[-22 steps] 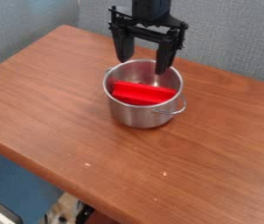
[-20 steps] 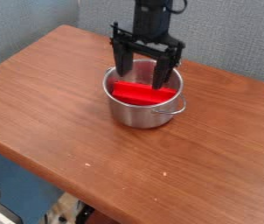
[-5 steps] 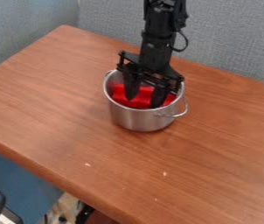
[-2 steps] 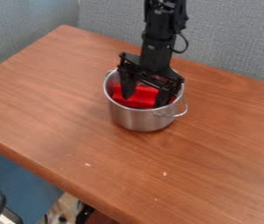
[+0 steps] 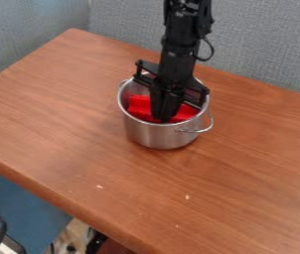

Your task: Move the red object from the metal pot to the table

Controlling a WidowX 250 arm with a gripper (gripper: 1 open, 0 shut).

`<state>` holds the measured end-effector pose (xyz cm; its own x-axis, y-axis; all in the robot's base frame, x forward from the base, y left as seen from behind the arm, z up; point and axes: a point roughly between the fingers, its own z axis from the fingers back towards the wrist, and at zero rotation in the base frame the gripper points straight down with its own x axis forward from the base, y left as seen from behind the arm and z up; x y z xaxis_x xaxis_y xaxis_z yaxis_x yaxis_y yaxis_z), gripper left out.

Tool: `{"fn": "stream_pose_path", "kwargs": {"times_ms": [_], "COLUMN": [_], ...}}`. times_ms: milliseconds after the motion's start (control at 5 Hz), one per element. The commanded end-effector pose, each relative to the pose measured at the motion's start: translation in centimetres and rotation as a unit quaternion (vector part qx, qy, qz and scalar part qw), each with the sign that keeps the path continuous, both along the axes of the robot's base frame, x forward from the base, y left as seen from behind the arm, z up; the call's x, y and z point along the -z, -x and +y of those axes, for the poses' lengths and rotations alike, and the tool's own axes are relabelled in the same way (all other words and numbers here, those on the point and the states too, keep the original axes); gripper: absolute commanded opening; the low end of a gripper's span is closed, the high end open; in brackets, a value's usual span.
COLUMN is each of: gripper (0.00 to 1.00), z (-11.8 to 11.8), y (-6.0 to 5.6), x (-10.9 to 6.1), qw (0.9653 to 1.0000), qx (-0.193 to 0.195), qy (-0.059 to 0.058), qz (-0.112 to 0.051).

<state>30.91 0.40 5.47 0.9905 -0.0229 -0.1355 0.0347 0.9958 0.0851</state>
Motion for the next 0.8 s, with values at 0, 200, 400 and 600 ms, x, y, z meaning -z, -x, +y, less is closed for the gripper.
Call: {"fn": "stream_pose_path", "kwargs": {"times_ms": [0, 200, 400, 600], "gripper": [0.00, 0.00, 0.00, 0.00], "z": [-0.1, -0.3, -0.5, -0.8], "y": [-0.3, -0.3, -0.3, -0.3], "x": [-1.6, -2.7, -3.9, -6.0], "qw": [0.9997, 0.9993, 0.9987, 0.9973], "qx": [0.005, 0.008, 0.011, 0.012], "qy": [0.002, 0.006, 0.009, 0.019], "qz": [-0.023, -0.036, -0.049, -0.070]}}
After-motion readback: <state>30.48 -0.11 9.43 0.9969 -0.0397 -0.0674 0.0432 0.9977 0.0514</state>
